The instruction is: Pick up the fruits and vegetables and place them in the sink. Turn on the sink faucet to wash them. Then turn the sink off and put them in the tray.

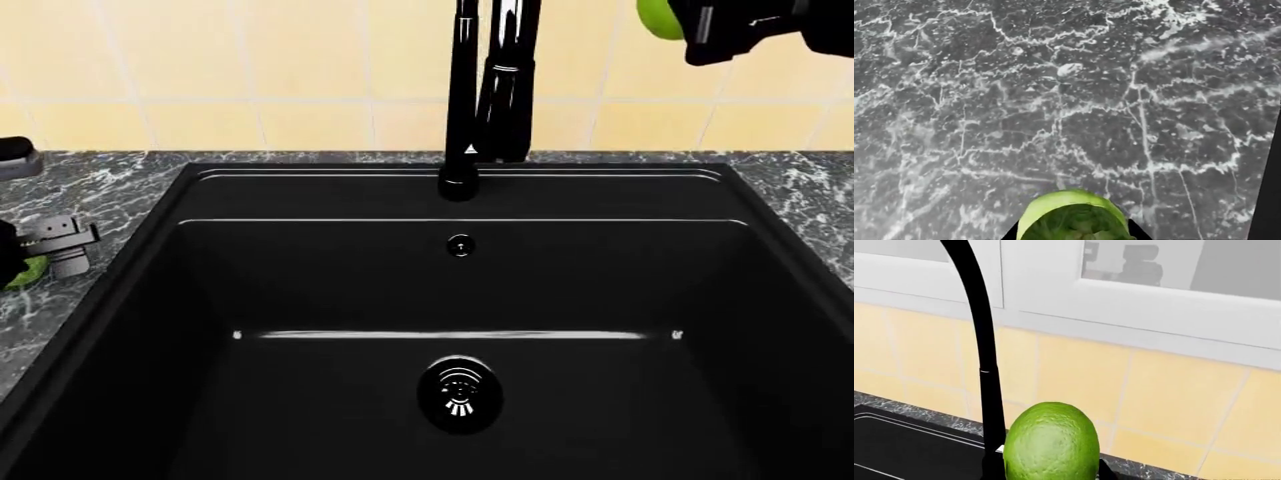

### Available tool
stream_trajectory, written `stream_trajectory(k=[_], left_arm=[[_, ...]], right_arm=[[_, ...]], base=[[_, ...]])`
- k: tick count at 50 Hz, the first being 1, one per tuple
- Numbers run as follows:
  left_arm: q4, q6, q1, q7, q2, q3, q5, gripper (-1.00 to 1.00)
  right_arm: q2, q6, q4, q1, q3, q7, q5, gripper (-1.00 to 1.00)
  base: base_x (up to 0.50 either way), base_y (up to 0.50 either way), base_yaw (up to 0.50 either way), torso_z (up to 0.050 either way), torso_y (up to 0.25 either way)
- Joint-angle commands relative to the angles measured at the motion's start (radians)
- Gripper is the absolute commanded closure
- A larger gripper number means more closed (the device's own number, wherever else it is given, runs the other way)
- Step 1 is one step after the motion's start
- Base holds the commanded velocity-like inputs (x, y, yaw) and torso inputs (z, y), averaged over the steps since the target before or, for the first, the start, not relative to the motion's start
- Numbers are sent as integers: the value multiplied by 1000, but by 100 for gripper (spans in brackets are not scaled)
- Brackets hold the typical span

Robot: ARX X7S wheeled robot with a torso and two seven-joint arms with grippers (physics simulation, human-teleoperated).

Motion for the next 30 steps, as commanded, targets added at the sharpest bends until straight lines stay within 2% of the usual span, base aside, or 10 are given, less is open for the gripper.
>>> stream_trajectory(k=[1, 8, 16, 24, 30], left_arm=[[-2, -25, 30, -13, -3, 11, -52, 100], [74, -33, -16, -32, -23, -17, -75, 100], [206, -88, -141, -65, -37, -79, -147, 100], [308, -183, -248, -83, -19, -117, -238, 100], [338, -312, -361, -7, 37, -111, -349, 100]], right_arm=[[9, -7, -1, -4, -2, -3, 5, 100], [1, -22, 4, -10, -4, 6, 1, 100], [13, -8, -11, -17, 19, 53, 44, 100], [26, -2, -24, -36, 32, 86, 77, 100], [52, 57, -29, -60, 35, 113, 160, 100]], base=[[0, 0, 0, 0, 0], [0, 0, 0, 0, 0], [0, 0, 0, 0, 0], [0, 0, 0, 0, 0], [0, 0, 0, 0, 0]])
